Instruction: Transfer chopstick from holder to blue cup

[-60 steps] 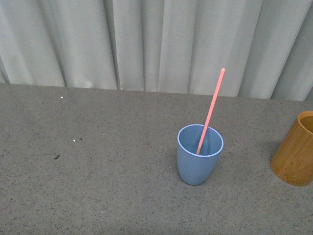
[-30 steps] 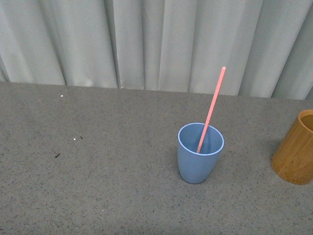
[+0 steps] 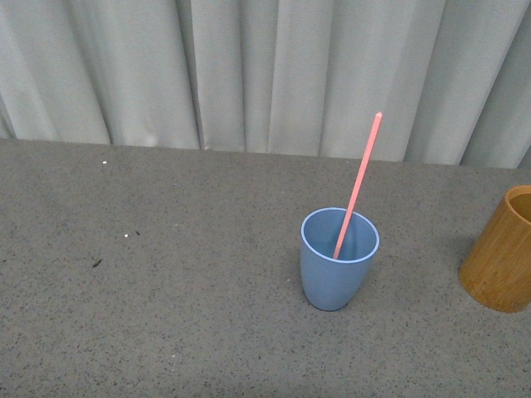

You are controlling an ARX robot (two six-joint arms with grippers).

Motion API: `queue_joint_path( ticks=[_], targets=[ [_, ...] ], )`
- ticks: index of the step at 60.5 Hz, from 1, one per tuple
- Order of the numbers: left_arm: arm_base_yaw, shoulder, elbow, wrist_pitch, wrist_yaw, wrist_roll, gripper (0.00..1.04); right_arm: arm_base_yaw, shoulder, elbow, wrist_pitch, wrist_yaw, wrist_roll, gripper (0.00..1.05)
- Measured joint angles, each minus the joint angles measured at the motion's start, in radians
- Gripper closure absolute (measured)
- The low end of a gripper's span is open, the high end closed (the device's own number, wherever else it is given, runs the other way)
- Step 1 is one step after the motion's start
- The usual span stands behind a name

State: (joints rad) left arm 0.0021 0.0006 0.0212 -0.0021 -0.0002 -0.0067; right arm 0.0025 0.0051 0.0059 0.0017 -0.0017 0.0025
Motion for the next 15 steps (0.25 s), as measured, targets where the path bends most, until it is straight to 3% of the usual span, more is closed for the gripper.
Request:
queue_joint_path(
  ticks=[15],
  targets=[
    [0.0,0.0,0.0,0.0,0.0,0.0,0.07,0.0,0.0,0.0,0.0,0.0,0.0,0.09]
  ],
)
